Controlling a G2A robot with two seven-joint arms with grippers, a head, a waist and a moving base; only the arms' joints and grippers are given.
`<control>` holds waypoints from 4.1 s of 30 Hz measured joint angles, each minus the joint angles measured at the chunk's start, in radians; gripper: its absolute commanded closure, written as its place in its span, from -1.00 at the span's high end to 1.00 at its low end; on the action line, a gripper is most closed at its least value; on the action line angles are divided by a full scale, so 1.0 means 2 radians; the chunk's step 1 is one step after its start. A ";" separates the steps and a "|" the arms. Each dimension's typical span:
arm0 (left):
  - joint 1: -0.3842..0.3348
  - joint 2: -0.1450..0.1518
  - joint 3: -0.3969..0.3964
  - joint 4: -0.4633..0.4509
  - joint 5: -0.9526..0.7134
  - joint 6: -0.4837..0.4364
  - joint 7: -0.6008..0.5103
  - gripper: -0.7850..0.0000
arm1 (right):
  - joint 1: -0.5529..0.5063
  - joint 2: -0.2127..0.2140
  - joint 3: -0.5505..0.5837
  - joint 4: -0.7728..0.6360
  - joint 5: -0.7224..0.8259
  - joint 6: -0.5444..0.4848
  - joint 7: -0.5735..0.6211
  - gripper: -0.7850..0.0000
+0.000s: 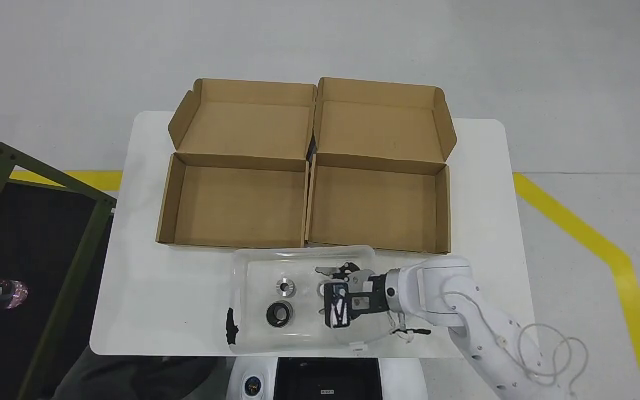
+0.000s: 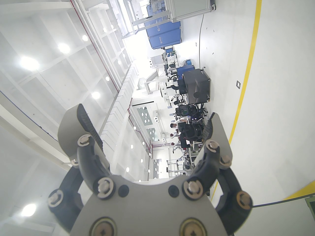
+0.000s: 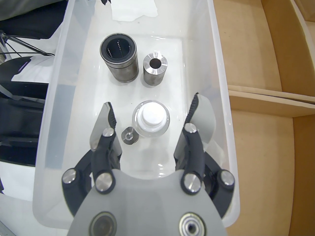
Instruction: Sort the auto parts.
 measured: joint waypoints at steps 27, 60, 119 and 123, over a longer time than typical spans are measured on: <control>0.000 0.000 0.000 0.000 0.000 0.000 0.000 1.00 | 0.022 0.004 -0.020 -0.013 0.002 0.011 -0.029 -1.00; 0.000 0.000 0.000 0.000 0.000 0.000 0.000 1.00 | -0.013 0.015 0.069 -0.084 -0.119 0.168 -0.326 -1.00; 0.000 0.000 0.000 0.000 0.000 0.000 0.000 1.00 | 0.205 -0.016 -0.012 0.197 0.054 0.096 -0.121 -1.00; 0.000 0.000 0.000 0.000 0.000 0.000 0.000 1.00 | 0.229 -0.023 -0.031 0.230 0.066 0.092 -0.112 -1.00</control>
